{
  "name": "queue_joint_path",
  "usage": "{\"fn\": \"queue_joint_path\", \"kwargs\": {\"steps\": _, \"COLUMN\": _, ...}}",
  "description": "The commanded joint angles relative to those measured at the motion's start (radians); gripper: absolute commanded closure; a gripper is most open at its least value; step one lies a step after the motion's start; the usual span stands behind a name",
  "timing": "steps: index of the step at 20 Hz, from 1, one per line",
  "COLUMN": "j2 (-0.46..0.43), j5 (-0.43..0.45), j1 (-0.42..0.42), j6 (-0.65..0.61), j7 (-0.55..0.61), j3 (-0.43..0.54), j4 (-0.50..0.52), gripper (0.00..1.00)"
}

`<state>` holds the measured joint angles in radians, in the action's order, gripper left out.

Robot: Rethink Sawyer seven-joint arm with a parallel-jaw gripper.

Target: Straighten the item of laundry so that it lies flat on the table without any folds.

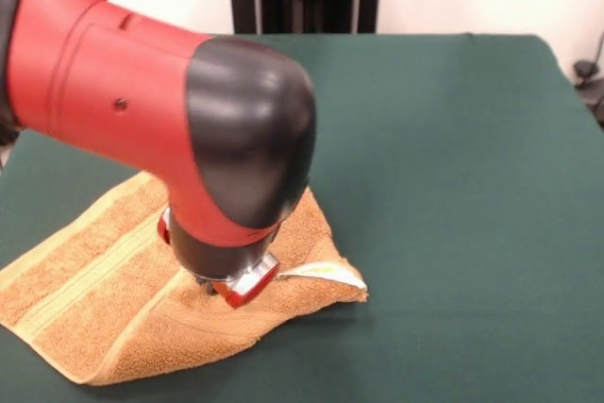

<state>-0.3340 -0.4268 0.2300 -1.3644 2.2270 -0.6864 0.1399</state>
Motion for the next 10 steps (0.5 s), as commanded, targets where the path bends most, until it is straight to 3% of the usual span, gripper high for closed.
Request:
{"fn": "queue_joint_path", "kwargs": {"steps": 1, "j2": -0.154, "j5": -0.191, "j1": 0.047, "j6": -0.046, "j7": 0.166, "j3": -0.204, "j4": -0.144, "gripper": 1.00}}
{"fn": "queue_joint_path", "kwargs": {"steps": 10, "j2": -0.196, "j5": -0.658, "j1": 0.128, "j6": -0.118, "j7": 0.166, "j3": -0.687, "j4": -0.159, "gripper": 1.00}}
